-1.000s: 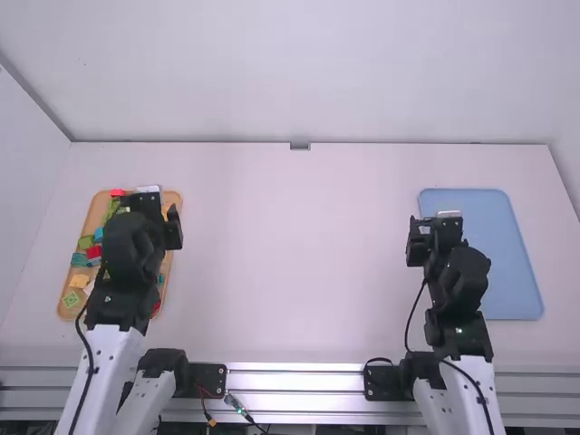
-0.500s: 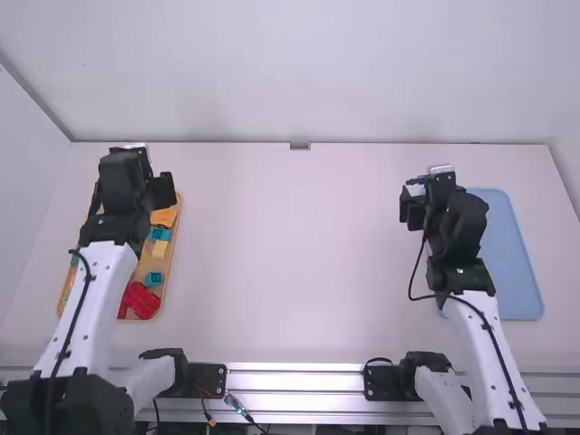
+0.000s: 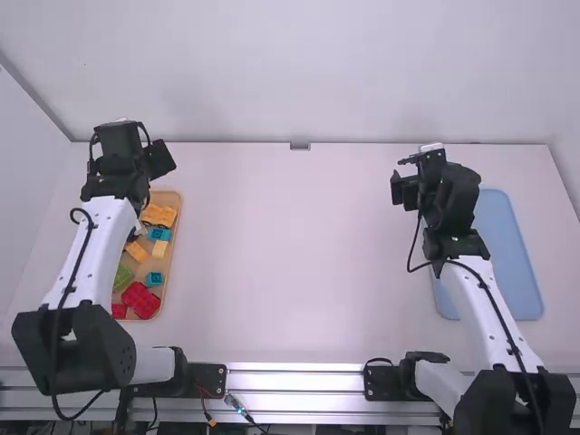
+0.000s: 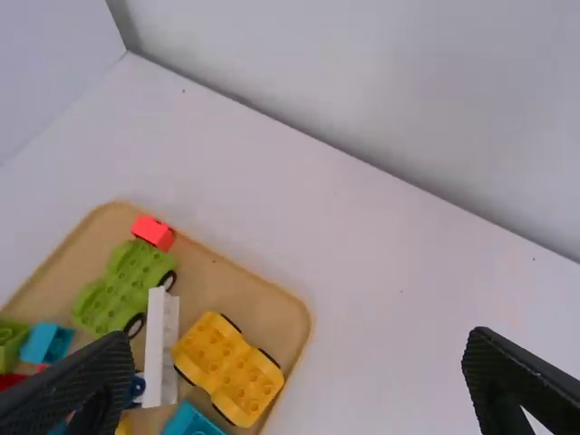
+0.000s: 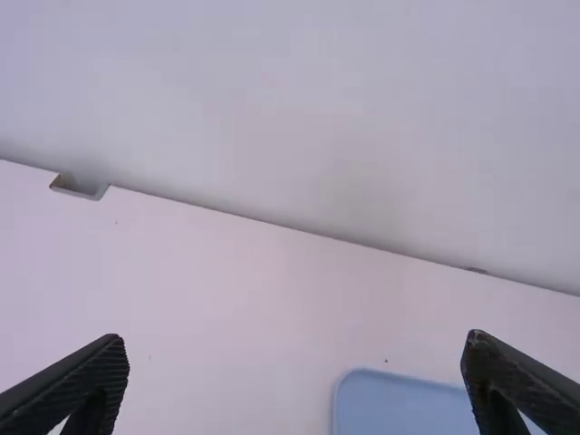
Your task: Assemble lego blocks to make yellow taxi
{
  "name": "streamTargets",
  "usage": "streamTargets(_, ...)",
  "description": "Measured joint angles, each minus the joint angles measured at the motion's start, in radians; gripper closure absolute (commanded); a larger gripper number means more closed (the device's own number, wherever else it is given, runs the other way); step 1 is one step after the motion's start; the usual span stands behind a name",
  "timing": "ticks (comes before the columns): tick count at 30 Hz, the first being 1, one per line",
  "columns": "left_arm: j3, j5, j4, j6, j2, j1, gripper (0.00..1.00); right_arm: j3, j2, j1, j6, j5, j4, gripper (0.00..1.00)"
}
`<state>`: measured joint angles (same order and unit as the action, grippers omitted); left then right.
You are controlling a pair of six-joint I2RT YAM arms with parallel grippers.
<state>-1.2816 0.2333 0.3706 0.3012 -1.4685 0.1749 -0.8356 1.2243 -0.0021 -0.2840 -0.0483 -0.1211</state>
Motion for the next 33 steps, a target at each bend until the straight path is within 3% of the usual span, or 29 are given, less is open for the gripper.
streamTargets(9,-0.346,-0.001,0.33,0.074,-0.312,0.035,0.01,-0.021,0.025,0.035,-0.012,-0.006,-0.002,0.01)
streamTargets(14,-0.583,-0.1,0.581,0.108,-0.51,0.08,0.01,-0.021,0.025,0.035,-0.011,-0.005,0.005,0.01)
streamTargets(16,-0.616,-0.129,0.607,0.112,-0.547,0.091,0.01,-0.021,0.025,0.035,-0.012,-0.006,0.009,0.01)
streamTargets(26,-0.592,-0.316,0.636,0.153,-0.631,0.101,0.01,-0.021,0.025,0.035,-0.014,-0.006,0.028,0.01)
streamTargets(33,-0.516,-0.323,0.621,0.301,-0.631,0.101,0.01,-0.022,0.025,0.035,-0.014,-0.008,0.029,0.01)
